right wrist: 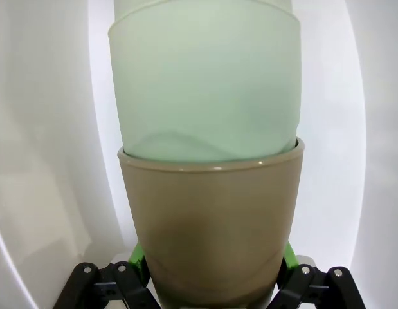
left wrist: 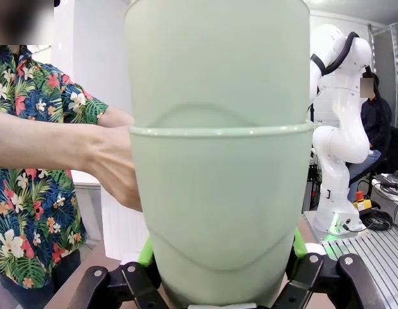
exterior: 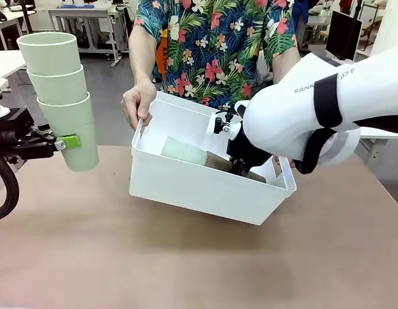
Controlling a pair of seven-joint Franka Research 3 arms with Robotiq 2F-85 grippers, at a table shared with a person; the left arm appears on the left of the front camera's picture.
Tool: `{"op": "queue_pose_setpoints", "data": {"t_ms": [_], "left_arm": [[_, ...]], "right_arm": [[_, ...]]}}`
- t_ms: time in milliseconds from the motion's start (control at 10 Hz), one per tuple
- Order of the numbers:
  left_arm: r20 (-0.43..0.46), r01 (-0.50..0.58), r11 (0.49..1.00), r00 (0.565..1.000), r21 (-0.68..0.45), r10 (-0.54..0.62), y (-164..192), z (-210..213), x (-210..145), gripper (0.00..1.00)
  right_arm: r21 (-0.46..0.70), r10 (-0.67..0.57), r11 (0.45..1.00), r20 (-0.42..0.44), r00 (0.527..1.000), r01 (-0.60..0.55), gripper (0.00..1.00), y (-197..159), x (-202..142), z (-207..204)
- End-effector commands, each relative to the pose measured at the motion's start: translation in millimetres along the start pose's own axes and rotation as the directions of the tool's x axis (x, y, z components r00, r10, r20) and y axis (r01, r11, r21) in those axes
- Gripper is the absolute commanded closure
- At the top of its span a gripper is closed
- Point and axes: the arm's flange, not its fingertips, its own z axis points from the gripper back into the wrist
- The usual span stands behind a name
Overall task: Stack the cups and store them in the basket.
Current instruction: Place the stack of Reusable plastic cups into the Pantry Basket.
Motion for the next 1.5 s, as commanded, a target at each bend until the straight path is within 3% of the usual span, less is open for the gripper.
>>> {"op": "queue_pose_setpoints", "data": {"t_ms": [0,200,300,700,1100,1400], "left_arm": [[0.006,0.013,1.0,1.0,-0.002,-0.013,-2,-1,4,0.14],[0.006,0.013,1.0,1.0,-0.002,-0.013,-2,-1,4,0.14],[0.006,0.013,1.0,1.0,-0.002,-0.013,-2,-1,4,0.14],[0.006,0.013,1.0,1.0,-0.002,-0.013,-2,-1,4,0.14],[0.006,0.013,1.0,1.0,-0.002,-0.013,-2,-1,4,0.14],[0.006,0.013,1.0,1.0,-0.002,-0.013,-2,-1,4,0.14]], "right_arm": [[-0.013,-0.015,1.0,-0.003,1.0,0.015,0.14,4,4,12],[-0.022,-0.022,1.0,0.003,1.0,0.022,0.14,6,1,14],[-0.012,-0.031,0.999,0.004,1.0,0.031,0.0,6,0,13],[0.004,-0.044,0.999,0.066,0.997,0.044,0.0,10,-1,20],[0.061,-0.082,0.996,0.17,0.982,0.072,0.0,-3,-19,68],[0.124,-0.114,0.989,0.306,0.945,0.079,0.0,-37,-69,158]]}}
